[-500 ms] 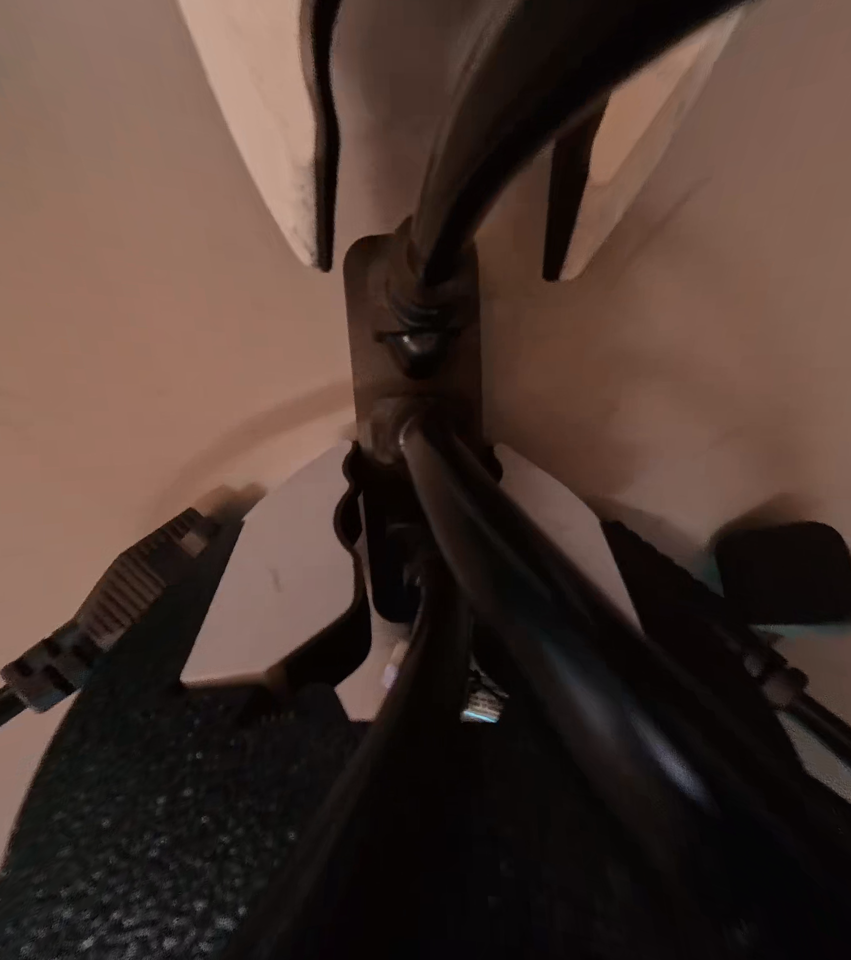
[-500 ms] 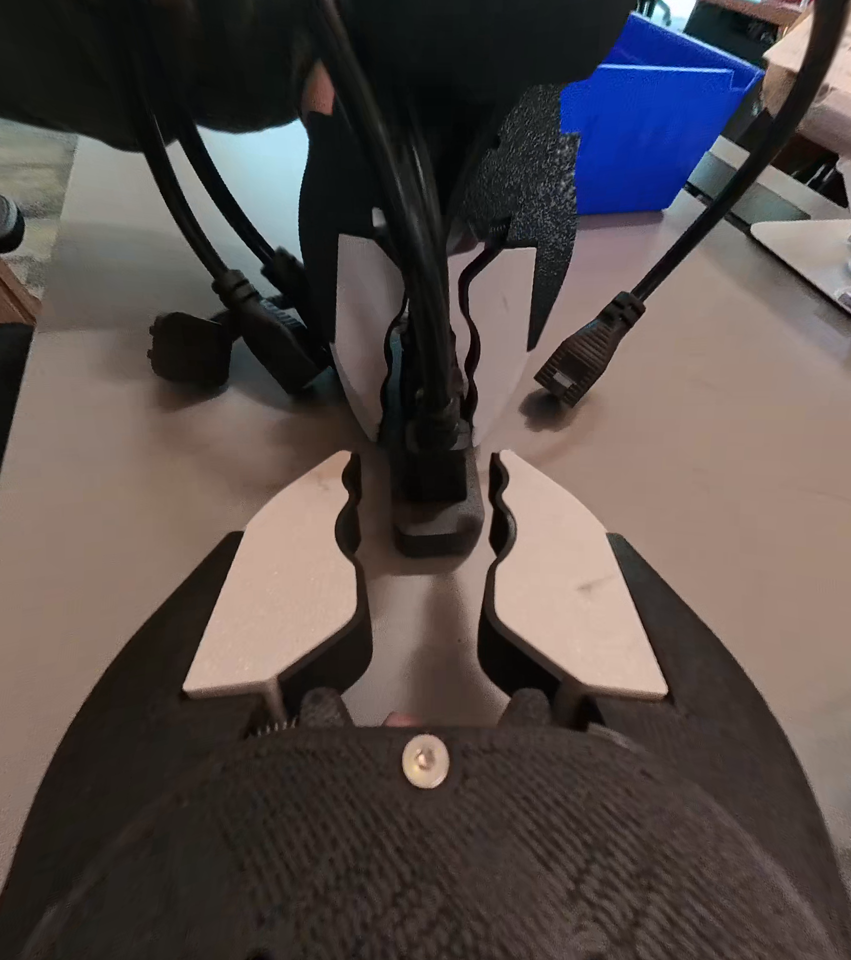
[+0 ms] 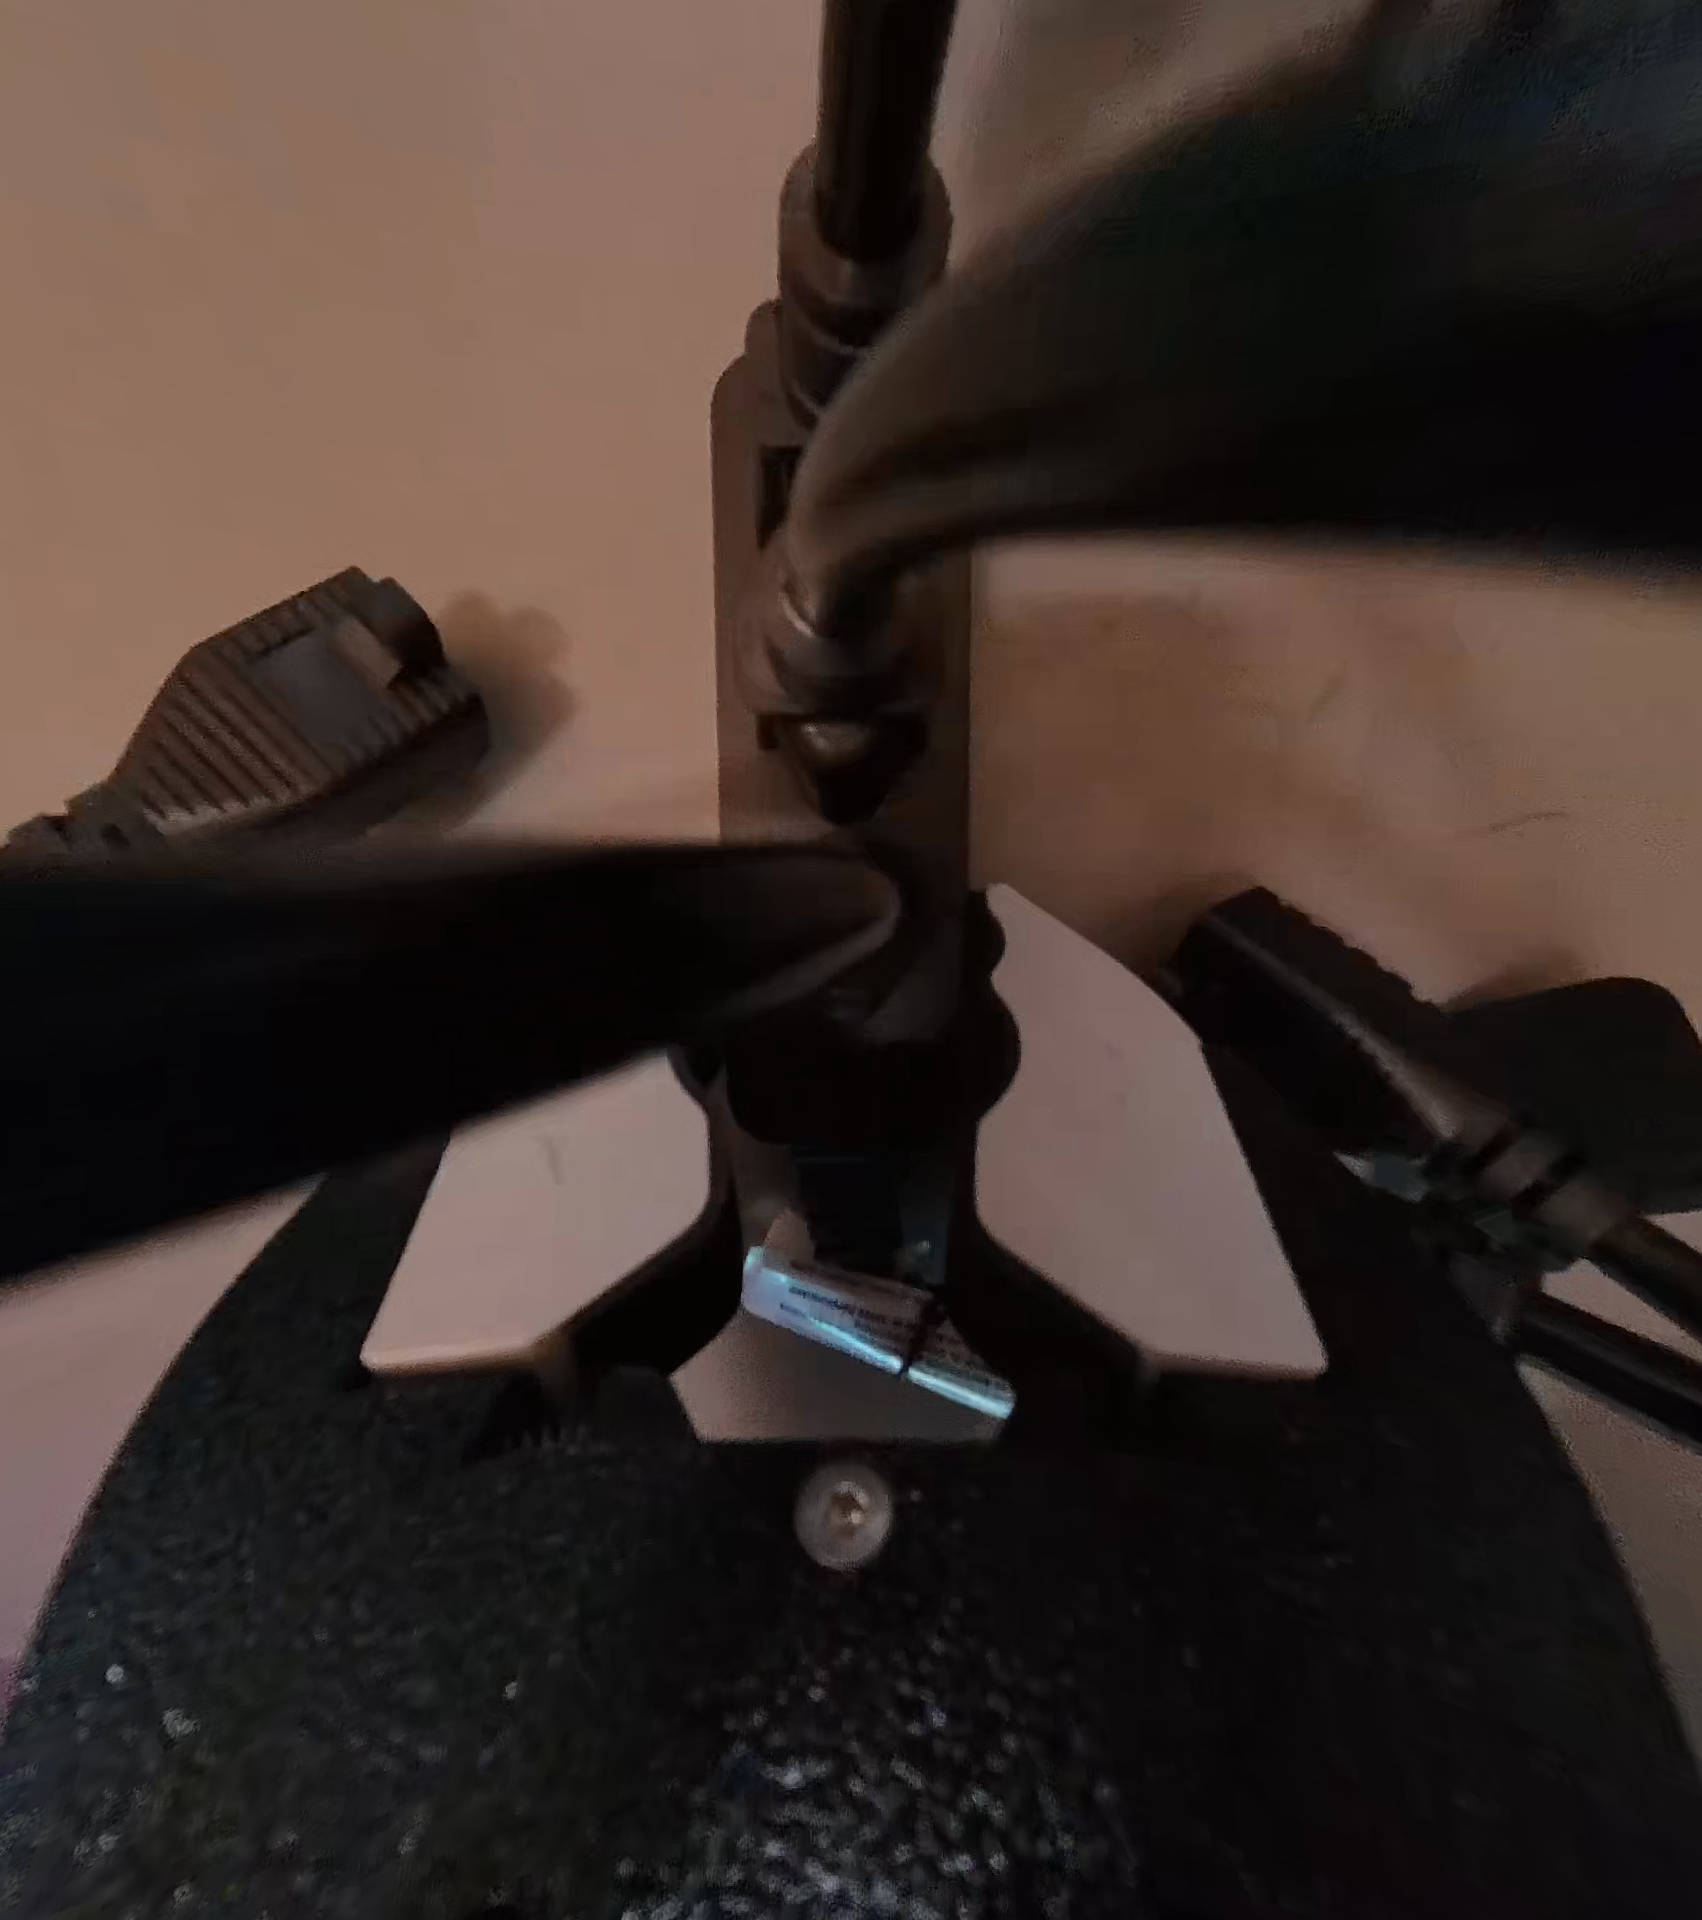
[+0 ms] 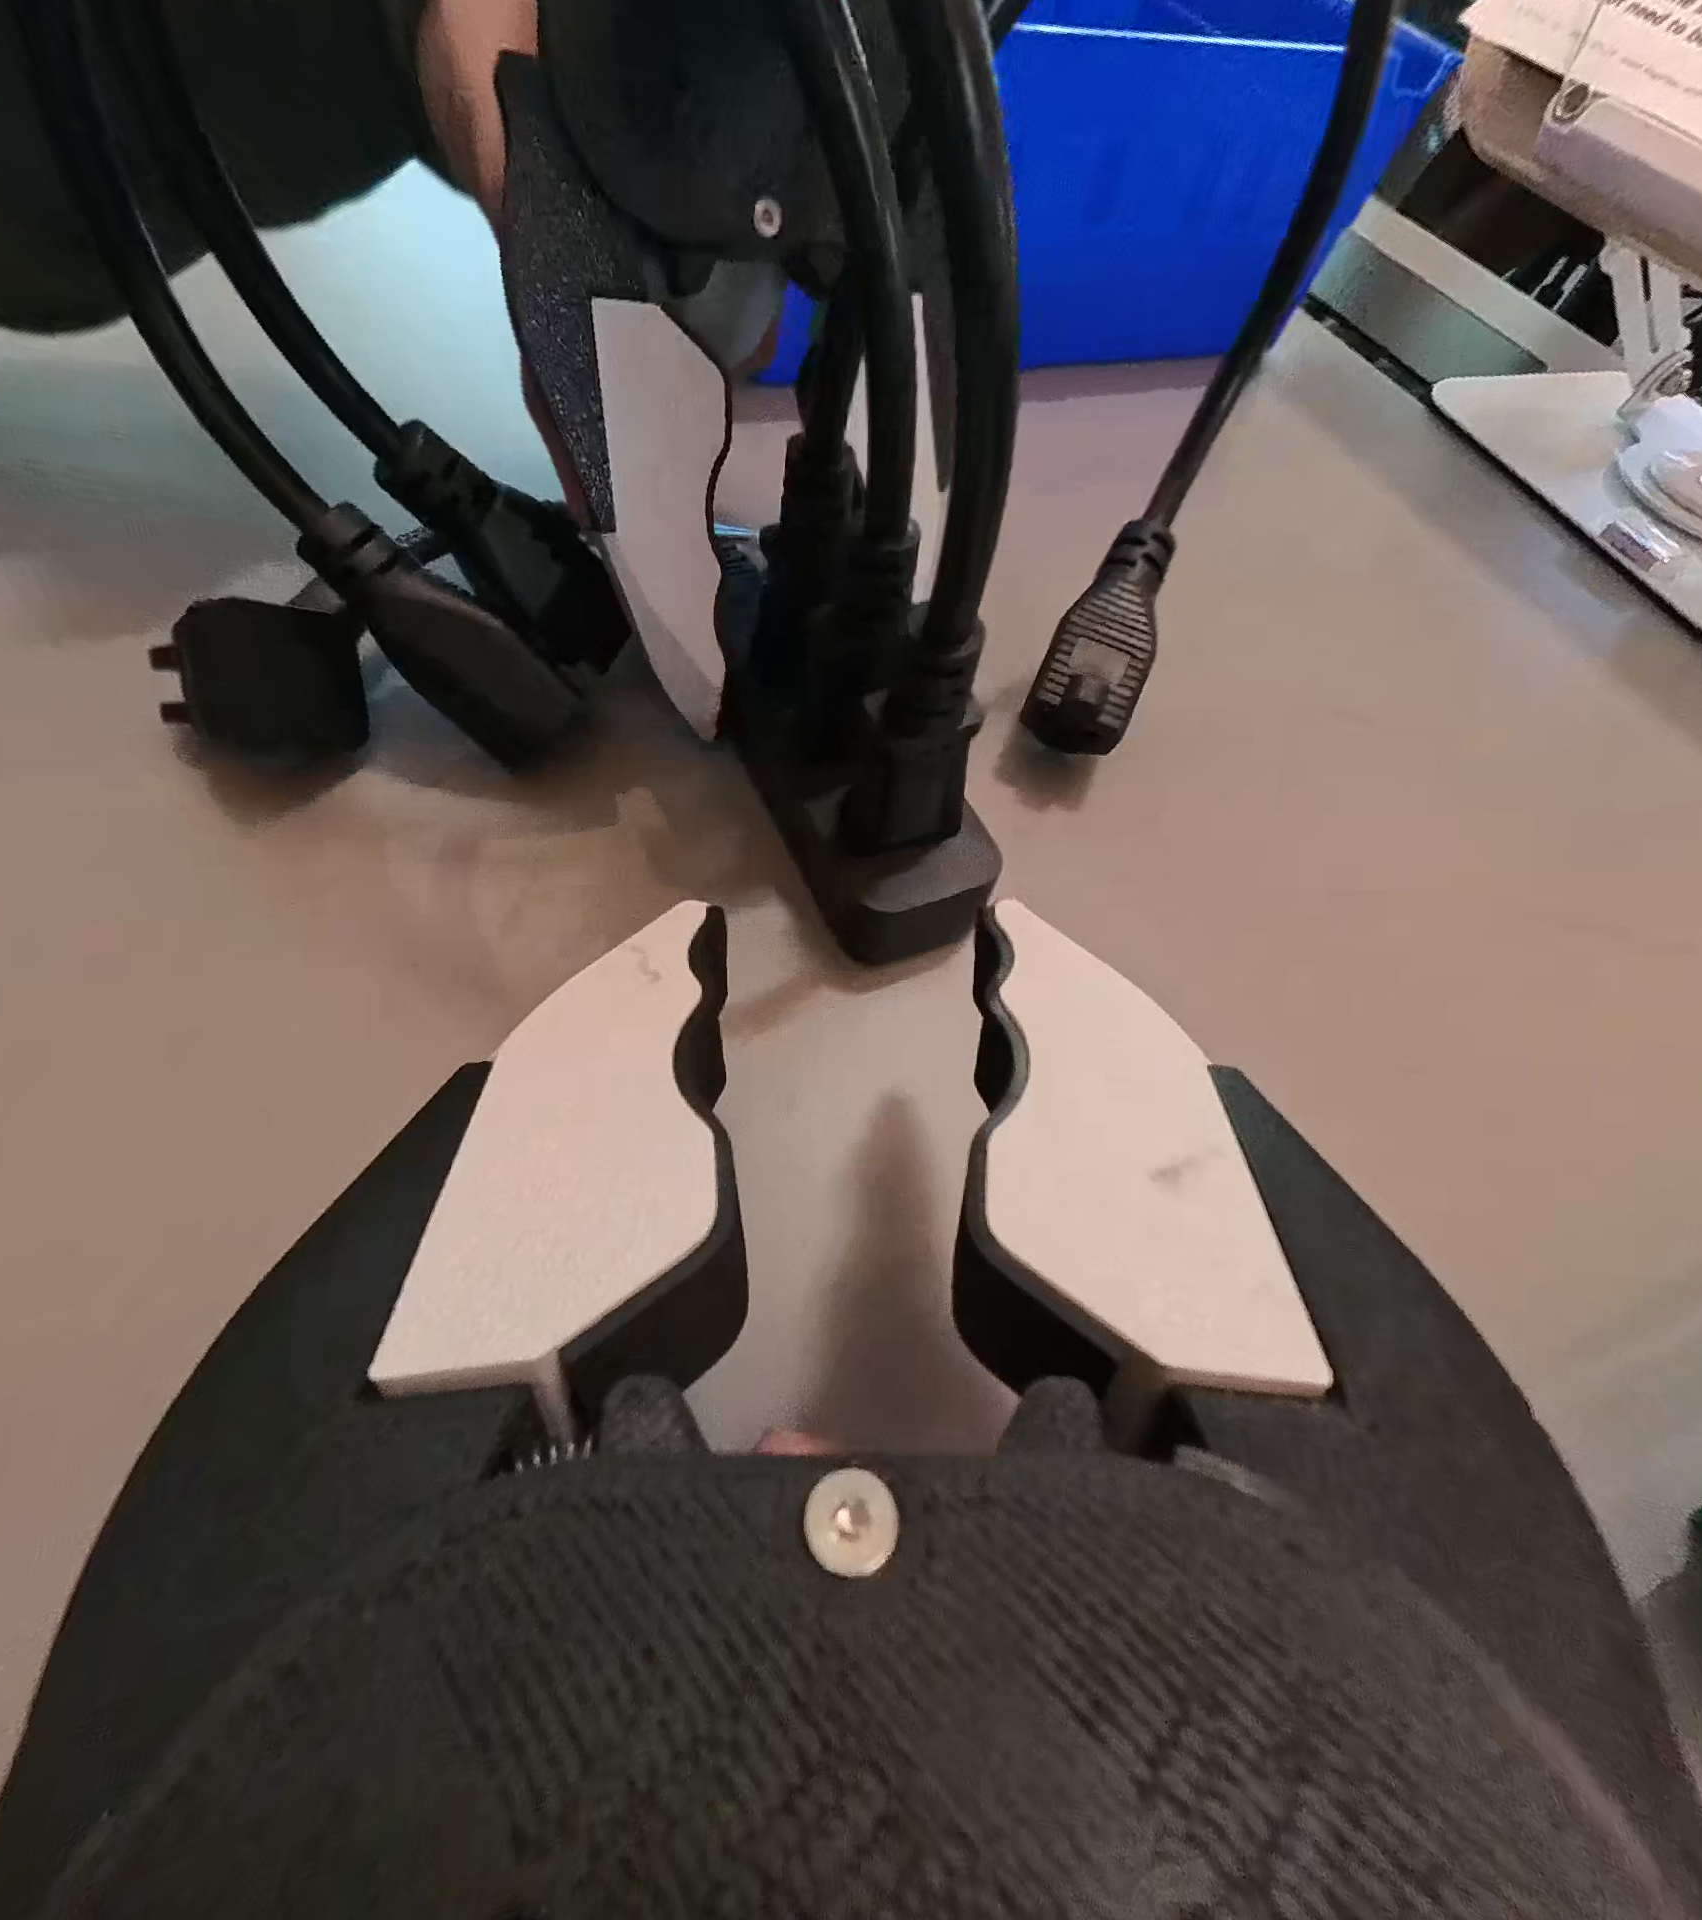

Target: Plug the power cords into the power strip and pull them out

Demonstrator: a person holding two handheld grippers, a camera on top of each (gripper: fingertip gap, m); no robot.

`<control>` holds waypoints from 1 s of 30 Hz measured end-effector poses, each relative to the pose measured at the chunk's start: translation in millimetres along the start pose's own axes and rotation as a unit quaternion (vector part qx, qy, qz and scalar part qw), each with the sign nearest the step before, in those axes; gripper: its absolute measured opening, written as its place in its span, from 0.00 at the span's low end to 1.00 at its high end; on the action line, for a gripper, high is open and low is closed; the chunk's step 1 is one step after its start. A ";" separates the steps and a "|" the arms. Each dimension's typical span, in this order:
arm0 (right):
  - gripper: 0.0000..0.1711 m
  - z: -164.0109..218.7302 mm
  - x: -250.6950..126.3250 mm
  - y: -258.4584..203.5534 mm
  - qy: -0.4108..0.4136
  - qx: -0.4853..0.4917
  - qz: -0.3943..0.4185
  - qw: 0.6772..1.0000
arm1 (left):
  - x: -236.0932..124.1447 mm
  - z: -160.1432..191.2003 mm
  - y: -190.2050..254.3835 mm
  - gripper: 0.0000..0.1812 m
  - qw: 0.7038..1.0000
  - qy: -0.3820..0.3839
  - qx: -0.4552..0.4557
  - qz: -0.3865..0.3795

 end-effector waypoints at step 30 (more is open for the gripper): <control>0.14 -7.2 17.0 -7.3 -0.003 0.001 -0.092 0.996 | 11.0 -13.3 22.8 0.24 0.992 0.097 0.082 -0.003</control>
Point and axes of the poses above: each gripper's, where its closed fingertips meet, x out along the fingers, z out of its underside, y = z × x across the jaws, the point moved 4 cm from there along -x, back along the fingers, and after that the axes turned 5 degrees about x, right-handed, at the moved point
